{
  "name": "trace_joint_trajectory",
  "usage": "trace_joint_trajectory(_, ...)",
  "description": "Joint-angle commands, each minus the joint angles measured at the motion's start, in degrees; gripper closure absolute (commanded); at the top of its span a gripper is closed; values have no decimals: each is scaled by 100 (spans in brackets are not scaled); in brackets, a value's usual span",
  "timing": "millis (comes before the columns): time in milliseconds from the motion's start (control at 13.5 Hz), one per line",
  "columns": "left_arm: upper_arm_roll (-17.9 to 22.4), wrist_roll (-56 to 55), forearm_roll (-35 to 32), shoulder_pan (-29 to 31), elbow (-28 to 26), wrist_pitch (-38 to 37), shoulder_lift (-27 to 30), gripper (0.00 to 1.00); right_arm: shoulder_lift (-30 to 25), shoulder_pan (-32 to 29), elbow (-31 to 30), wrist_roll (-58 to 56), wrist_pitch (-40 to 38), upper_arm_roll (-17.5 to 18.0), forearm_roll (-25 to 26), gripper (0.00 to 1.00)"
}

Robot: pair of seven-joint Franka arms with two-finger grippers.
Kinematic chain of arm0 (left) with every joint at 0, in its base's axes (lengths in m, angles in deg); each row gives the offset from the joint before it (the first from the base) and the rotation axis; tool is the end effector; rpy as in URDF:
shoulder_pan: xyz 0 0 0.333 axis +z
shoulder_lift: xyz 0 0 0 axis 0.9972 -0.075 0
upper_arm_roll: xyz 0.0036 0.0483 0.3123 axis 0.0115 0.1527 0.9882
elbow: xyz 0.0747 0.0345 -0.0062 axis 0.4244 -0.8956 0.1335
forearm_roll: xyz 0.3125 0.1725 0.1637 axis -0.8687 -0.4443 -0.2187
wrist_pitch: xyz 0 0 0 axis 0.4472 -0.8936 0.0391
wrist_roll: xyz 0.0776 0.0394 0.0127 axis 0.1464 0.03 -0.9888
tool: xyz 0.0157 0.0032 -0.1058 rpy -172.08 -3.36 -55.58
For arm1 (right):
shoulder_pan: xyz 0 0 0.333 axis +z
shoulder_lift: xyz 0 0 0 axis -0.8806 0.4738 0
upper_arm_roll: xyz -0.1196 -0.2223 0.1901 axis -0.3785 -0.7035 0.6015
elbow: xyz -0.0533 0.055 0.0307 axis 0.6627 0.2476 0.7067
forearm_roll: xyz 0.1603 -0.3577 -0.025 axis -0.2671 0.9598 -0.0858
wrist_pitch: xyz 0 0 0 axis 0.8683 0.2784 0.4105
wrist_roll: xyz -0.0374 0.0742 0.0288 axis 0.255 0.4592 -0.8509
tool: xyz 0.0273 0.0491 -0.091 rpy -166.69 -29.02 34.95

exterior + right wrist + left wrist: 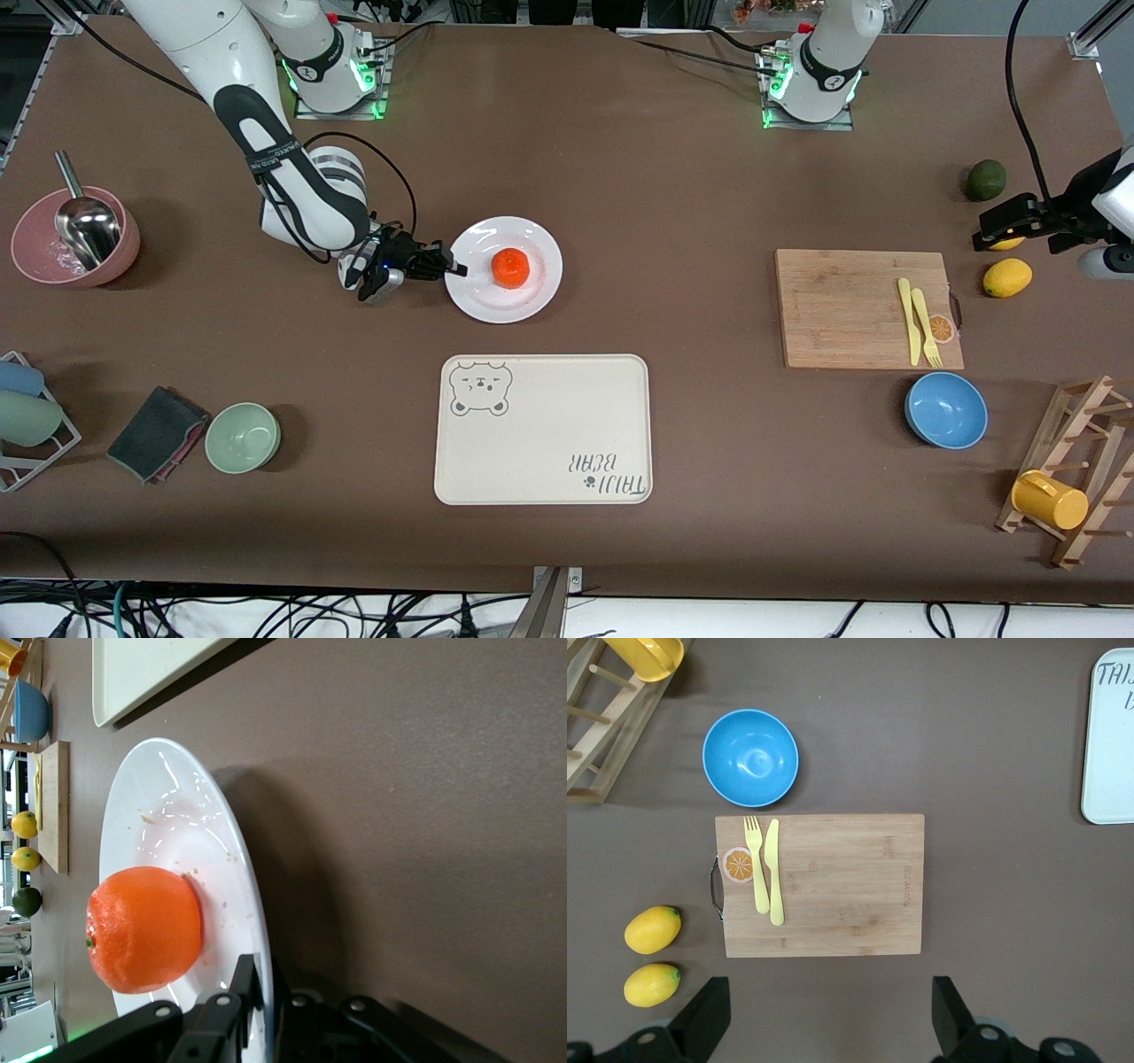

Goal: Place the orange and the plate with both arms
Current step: 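Slide the plate with the right gripper onto the bear tray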

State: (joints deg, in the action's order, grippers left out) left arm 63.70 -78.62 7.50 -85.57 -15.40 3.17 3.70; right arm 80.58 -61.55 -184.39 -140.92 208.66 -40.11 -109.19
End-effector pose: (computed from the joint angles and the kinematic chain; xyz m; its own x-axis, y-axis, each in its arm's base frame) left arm 0.5770 0.0273 0.5863 0.9969 -0.0055 -0.0779 -0.0029 -0.9994 0.0336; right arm 0.4394 0.1867 0.1254 0.9969 0.0309 0.0723 0.0746 -0.6601 -0.7474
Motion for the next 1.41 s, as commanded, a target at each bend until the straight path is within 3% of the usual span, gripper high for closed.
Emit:
trace_joint_trajectory(0, -8, 83, -70, -4, 50, 3, 1, 0, 83, -113, -29, -262, 51, 50, -113, 100)
trace_joint_trajectory(222, -8, 83, -79, -4, 50, 3, 1, 0, 39, -122, 23, -131, 34, 50, -113, 100)
trace_joint_trajectory(593, -8, 83, -79, -4, 50, 3, 1, 0, -31, -104, 559, 1142, 33, 41, 202, 100)
trace_joint_trajectory(889, -8, 83, -79, -4, 50, -6, 1, 0, 144, -96, 1199, 2354, 33, 41, 1027, 100)
trace_joint_trajectory(1333, -8, 83, -79, -4, 50, 3, -8, 0, 1285, 1, 2974, 3945, 33, 32, 2434, 100)
